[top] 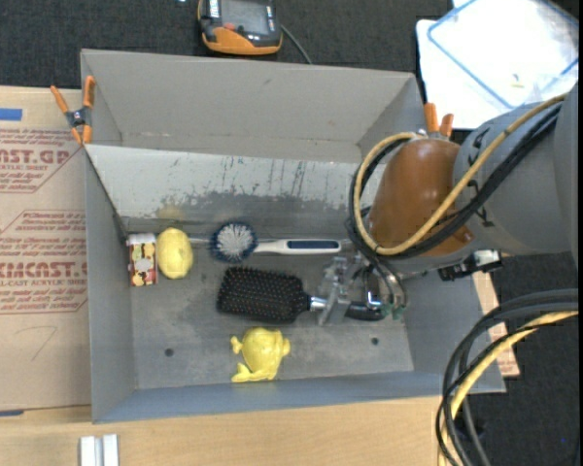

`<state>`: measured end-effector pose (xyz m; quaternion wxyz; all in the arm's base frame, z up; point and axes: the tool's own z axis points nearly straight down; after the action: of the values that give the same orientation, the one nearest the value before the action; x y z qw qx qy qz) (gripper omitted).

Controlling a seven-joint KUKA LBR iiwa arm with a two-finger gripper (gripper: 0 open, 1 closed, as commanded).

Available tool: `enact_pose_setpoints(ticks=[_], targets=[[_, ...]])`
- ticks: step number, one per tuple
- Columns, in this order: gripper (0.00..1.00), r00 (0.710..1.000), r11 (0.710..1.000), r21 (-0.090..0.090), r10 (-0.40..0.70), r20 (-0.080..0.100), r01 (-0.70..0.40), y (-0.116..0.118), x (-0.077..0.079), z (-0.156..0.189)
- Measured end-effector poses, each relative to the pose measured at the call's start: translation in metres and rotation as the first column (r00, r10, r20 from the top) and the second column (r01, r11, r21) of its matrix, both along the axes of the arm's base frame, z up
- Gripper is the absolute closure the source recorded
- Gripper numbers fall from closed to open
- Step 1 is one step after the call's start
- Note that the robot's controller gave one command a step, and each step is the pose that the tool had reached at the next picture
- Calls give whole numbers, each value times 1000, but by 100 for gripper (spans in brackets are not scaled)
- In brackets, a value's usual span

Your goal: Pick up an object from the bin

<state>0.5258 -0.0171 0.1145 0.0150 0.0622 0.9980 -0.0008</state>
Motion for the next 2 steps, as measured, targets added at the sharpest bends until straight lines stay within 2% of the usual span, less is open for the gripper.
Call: enact_pose_setpoints(ticks=[1,2], targets=[[100,984,984,7,-177,18,177,6,40,4],[100,1000,1000,0,16,-6,-16,-11,8,-16]])
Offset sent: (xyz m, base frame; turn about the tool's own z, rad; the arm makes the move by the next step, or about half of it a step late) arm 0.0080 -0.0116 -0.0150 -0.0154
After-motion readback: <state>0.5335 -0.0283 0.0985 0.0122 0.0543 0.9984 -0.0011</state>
